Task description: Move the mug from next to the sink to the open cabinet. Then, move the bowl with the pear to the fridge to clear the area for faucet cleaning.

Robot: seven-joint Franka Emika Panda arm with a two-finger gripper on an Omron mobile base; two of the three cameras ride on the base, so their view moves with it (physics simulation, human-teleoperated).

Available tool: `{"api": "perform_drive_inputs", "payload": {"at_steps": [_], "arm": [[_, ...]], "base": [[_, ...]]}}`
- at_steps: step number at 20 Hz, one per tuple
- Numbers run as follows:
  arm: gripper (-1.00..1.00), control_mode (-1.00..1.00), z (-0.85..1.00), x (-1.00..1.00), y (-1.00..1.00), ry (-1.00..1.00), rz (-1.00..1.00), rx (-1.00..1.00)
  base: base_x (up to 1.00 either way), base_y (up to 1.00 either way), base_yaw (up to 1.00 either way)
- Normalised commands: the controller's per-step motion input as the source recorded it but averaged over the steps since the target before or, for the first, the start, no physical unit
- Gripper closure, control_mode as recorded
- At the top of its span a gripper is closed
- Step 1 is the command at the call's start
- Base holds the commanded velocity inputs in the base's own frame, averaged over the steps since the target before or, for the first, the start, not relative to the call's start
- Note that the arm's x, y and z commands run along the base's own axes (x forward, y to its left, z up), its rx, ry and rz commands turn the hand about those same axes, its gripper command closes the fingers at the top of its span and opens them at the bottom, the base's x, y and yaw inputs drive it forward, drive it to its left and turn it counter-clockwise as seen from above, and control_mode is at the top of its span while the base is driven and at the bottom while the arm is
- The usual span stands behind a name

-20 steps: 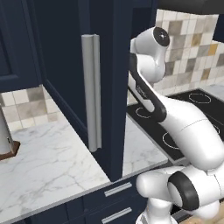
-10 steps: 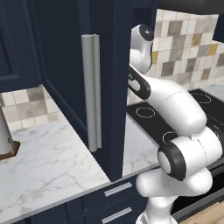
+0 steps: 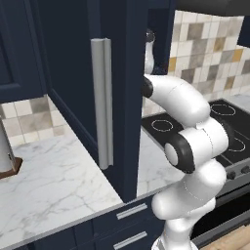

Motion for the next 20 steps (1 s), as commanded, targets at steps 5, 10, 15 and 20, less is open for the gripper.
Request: {"api": "perform_drive_inputs", "payload": {"at_steps": [5, 10, 15, 20], "arm": [[-1.00, -1.00, 0.00, 0.35, 0.12, 0.01, -0.02, 0.00], [-1.00, -1.00, 0.13, -0.11, 0.00, -0.18, -0.01, 0.00], [-1.00, -1.00, 0.08, -0.75, -0.02, -0.31, -0.01, 0.00], [-1.00, -1.00, -0.41, -1.00, -0.31, -0.30, 0.00, 0.00]], "base": [[0.00, 0.00, 0.00], [0.00, 0.00, 0.00], [0.00, 0.00, 0.00], [0.00, 0.00, 0.00]]}}
